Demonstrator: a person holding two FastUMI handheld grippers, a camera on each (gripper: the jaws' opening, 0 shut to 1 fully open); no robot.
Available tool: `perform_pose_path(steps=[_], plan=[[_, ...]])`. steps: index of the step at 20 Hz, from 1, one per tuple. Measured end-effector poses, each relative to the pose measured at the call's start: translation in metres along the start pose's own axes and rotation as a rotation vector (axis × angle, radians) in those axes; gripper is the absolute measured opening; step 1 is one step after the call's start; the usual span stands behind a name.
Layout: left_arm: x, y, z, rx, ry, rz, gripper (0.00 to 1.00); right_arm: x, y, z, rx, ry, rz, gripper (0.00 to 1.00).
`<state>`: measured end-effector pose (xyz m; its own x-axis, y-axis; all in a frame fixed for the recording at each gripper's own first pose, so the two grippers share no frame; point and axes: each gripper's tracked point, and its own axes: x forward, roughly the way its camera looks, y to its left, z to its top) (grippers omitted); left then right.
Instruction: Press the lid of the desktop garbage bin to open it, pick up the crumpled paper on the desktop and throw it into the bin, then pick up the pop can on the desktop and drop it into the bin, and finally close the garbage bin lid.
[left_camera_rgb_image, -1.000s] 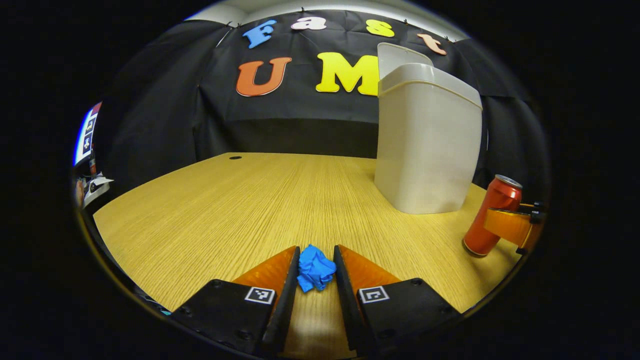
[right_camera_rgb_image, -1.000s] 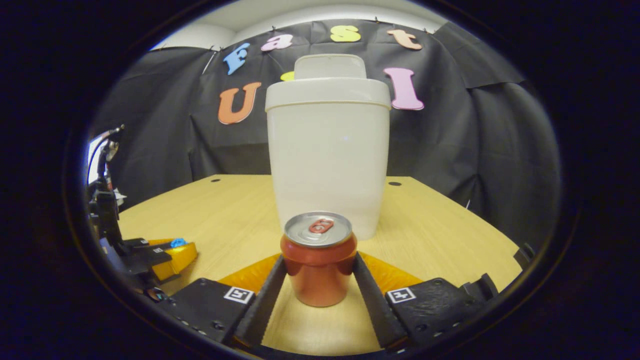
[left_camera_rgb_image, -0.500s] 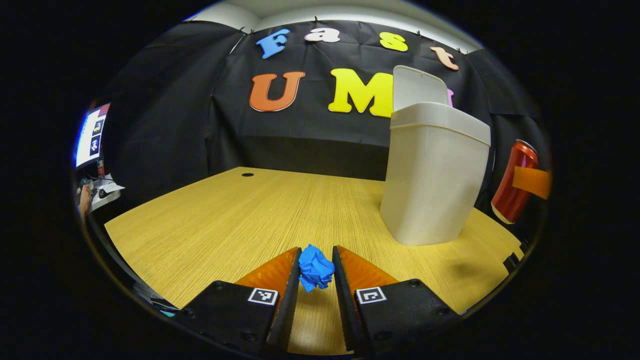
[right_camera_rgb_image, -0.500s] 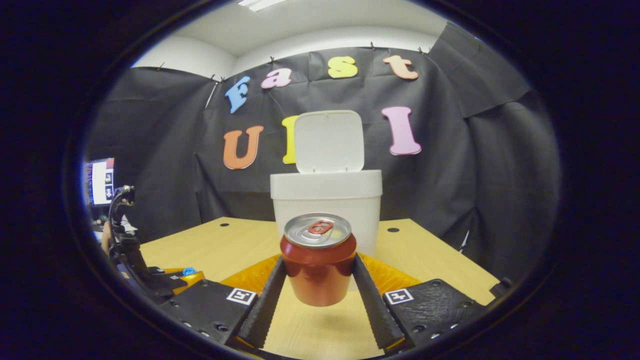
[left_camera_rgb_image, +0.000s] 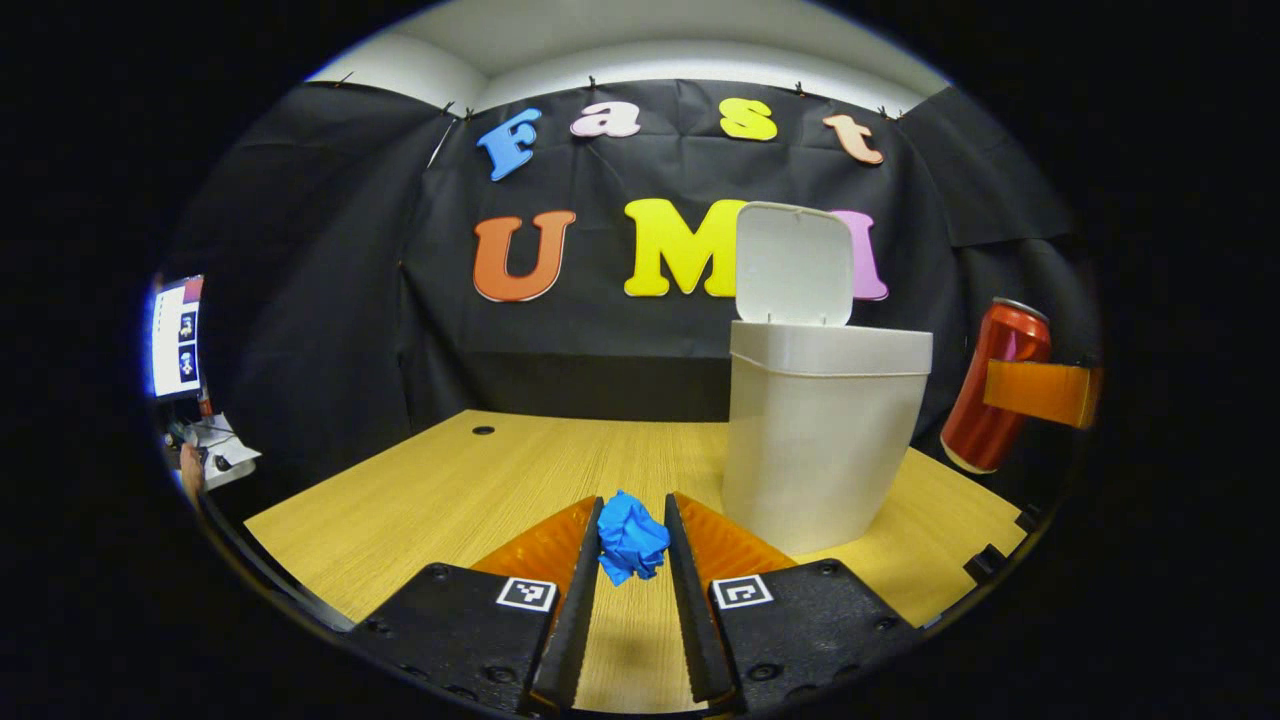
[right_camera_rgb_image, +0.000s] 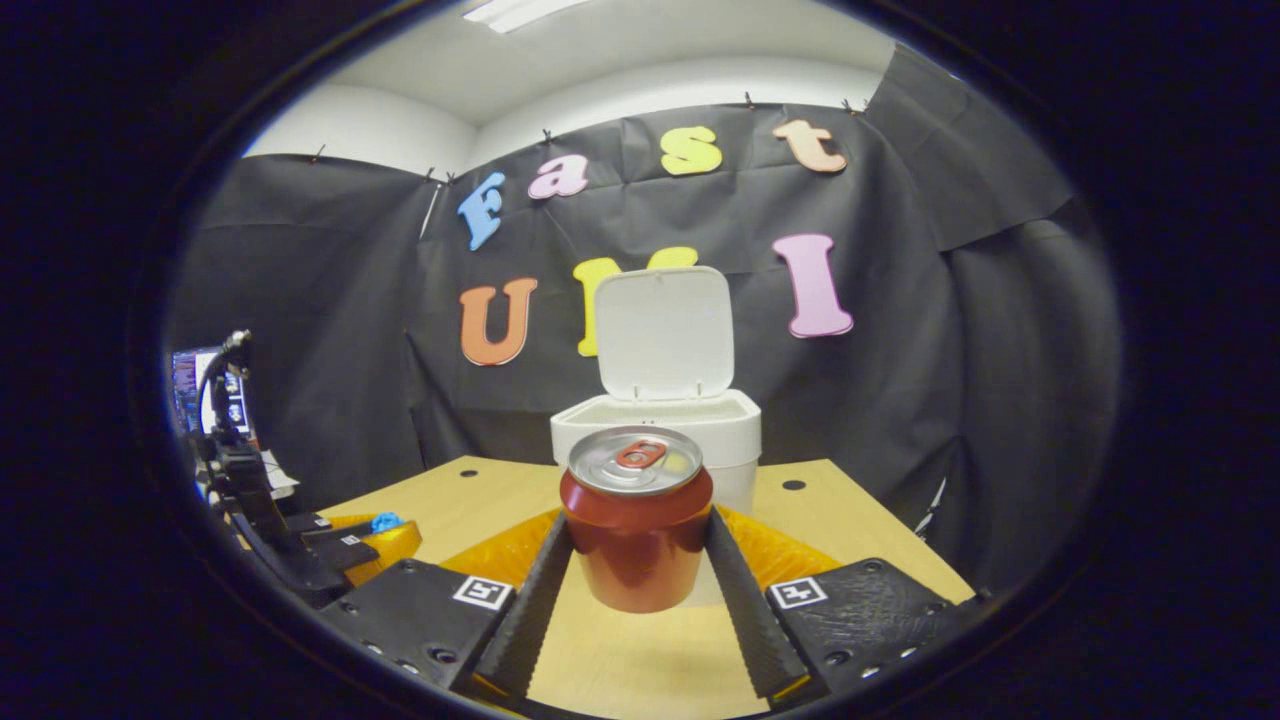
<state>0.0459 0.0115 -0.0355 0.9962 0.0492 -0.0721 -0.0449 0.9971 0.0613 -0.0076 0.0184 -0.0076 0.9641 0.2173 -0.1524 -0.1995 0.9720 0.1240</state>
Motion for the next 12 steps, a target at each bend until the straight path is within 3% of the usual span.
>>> perform_pose_path(steps=[1, 9, 12], plan=[[-0.002, -0.008, 0.008, 0.001, -0.007, -0.011, 0.42, -0.002, -0.002, -0.003, -0.006, 0.003, 0.008, 0.78], [-0.006, -0.059, 0.078, 0.089, -0.085, -0.05, 0.42, -0.008, -0.029, 0.007, -0.029, -0.024, 0.007, 0.78], [0.005, -0.072, 0.103, 0.061, -0.134, -0.067, 0.42, -0.009, -0.037, 0.008, -0.05, -0.032, 0.006, 0.78]])
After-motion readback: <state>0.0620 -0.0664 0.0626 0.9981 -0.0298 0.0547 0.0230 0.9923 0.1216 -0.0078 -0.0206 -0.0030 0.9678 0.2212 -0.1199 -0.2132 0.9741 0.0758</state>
